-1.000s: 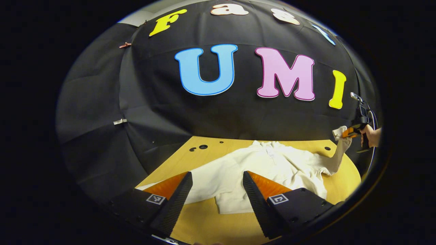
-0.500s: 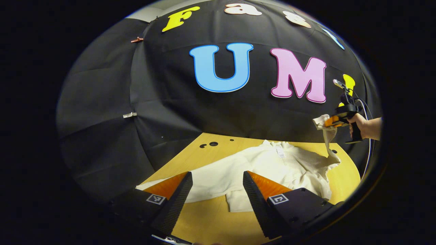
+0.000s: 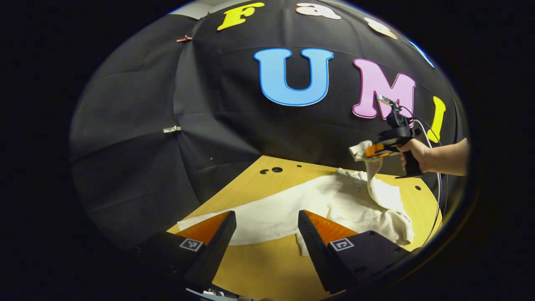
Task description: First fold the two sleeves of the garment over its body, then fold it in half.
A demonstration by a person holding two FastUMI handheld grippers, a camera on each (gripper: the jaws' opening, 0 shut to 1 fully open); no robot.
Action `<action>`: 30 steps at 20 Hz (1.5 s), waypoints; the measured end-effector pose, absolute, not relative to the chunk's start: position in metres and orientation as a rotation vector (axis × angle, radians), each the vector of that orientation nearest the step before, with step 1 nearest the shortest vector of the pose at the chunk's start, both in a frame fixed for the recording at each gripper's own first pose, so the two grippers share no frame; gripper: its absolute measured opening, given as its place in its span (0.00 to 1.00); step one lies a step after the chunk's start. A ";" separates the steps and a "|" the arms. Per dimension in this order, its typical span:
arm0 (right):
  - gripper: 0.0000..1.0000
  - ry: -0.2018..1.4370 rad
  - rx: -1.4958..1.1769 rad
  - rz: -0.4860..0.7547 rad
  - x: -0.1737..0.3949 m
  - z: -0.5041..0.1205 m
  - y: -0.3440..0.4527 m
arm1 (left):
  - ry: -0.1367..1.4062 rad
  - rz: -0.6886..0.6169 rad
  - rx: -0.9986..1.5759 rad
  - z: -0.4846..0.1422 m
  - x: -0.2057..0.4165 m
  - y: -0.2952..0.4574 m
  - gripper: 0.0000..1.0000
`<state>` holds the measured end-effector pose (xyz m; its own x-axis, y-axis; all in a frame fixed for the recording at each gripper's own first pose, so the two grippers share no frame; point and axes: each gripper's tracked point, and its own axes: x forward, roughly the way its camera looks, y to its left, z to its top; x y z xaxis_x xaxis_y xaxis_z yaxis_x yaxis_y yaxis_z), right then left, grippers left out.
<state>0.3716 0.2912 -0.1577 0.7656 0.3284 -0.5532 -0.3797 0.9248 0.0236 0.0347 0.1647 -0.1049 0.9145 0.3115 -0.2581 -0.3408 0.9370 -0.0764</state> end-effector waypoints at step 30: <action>1.00 0.499 -0.103 0.025 0.231 -0.135 0.062 | 0.470 0.644 -0.279 -0.261 0.029 0.356 0.92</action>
<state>0.2314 0.0625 -0.1352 0.8777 -0.0008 -0.4791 -0.0493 0.9945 -0.0922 0.0288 0.3564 -0.2609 0.7006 0.5087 -0.5004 -0.6320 0.7679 -0.1042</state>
